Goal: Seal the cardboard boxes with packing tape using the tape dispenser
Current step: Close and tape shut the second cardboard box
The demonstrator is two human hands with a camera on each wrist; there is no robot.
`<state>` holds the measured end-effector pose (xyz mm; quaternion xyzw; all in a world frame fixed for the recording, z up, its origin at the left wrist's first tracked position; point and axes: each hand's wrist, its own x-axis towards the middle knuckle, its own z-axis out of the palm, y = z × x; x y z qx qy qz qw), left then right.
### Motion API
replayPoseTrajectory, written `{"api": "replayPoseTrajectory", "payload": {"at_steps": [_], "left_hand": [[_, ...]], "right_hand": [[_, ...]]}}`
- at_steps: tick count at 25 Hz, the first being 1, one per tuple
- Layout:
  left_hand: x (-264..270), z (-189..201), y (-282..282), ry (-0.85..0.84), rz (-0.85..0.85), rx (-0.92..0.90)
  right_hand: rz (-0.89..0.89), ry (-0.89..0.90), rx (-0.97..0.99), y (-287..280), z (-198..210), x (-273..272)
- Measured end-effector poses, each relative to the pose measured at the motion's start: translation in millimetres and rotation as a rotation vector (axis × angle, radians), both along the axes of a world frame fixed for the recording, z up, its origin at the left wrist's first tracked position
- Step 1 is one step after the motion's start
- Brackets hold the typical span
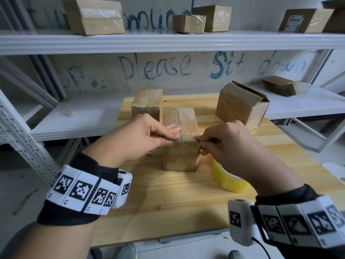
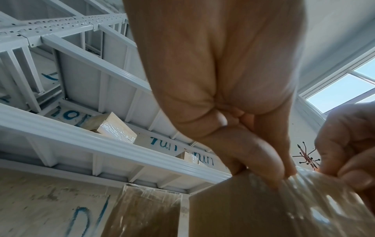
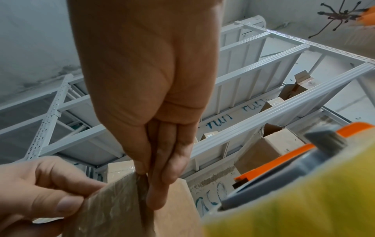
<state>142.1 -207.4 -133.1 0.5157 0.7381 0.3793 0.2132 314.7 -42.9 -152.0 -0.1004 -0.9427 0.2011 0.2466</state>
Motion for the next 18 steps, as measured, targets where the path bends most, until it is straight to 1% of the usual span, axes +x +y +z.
{"api": "replayPoseTrajectory", "payload": {"at_steps": [2,6,9,15,18], "left_hand": [[0.8,0.4,0.8,-0.023,0.002,0.005],[-1.5,1.2,-3.9,-0.025,-0.046,-0.017],[-2.2,3.4,-8.3,-0.034,-0.041,-0.019],[1.9,1.9,-1.3,0.073,0.019,0.014],[3.9,0.0,1.9,0.157,0.033,0.023]], "right_hand": [[-0.007,0.005,-0.016,-2.1,0.7,0.4],[-0.009,-0.010,-0.091,-1.1,2.0,3.2],[0.001,-0.034,-0.129,-0.6,3.8,4.8],[-0.009,-0.021,-0.114,-1.6,2.5,3.2],[-0.006,-0.040,-0.102,-0.1,3.6,5.0]]}}
